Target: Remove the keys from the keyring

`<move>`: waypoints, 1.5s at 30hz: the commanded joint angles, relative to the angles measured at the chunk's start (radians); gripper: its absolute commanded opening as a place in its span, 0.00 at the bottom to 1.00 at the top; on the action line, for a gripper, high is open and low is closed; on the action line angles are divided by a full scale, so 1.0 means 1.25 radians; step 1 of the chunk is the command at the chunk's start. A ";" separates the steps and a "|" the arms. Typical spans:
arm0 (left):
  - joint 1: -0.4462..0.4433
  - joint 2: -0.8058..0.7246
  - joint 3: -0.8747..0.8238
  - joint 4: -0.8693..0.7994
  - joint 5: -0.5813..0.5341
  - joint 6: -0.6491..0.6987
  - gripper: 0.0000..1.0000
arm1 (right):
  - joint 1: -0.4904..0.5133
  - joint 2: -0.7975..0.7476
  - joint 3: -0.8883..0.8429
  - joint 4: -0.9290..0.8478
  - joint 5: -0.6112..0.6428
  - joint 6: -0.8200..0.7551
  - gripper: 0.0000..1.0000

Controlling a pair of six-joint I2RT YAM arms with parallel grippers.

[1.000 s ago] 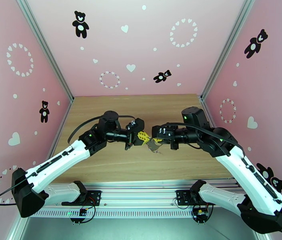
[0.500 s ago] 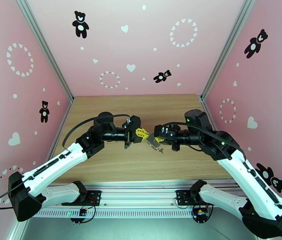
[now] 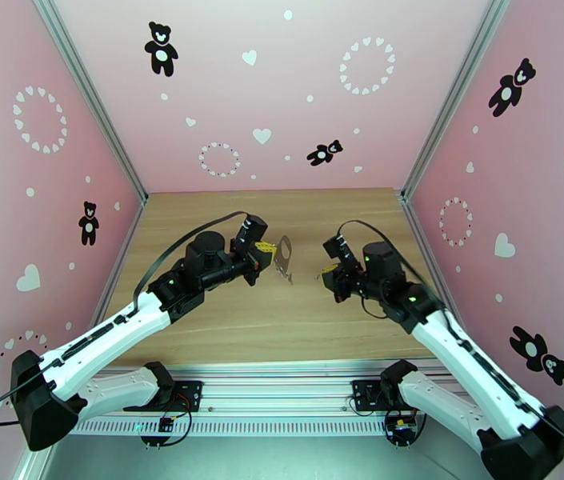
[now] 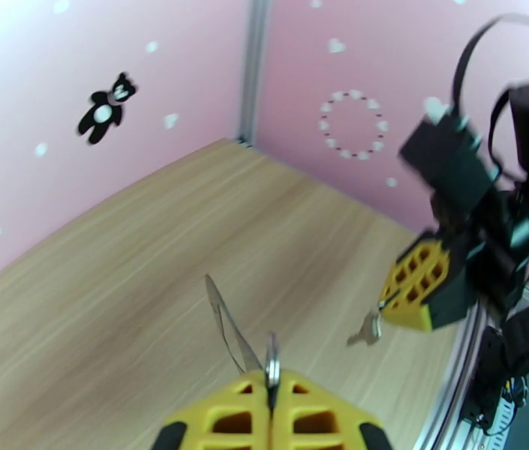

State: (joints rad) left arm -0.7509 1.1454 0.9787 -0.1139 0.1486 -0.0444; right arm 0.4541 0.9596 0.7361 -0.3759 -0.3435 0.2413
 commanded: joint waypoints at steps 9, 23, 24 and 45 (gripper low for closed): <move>0.006 0.001 0.029 -0.042 -0.125 -0.138 0.00 | -0.039 0.233 -0.091 0.280 -0.007 0.263 0.00; 0.006 0.010 0.070 -0.042 -0.107 -0.180 0.00 | -0.088 0.413 -0.025 0.273 -0.031 0.234 0.22; 0.006 0.010 0.077 -0.044 -0.105 -0.179 0.00 | -0.088 0.416 -0.014 0.258 -0.034 0.224 0.27; 0.006 0.018 0.309 -0.130 0.052 -0.185 0.00 | 0.009 0.133 -0.095 0.588 -0.282 -0.178 0.48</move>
State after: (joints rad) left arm -0.7483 1.1587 1.3170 -0.2550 0.1440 -0.2745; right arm 0.4400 1.1511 0.6231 0.2825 -0.6376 0.1432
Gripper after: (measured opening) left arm 0.042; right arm 0.476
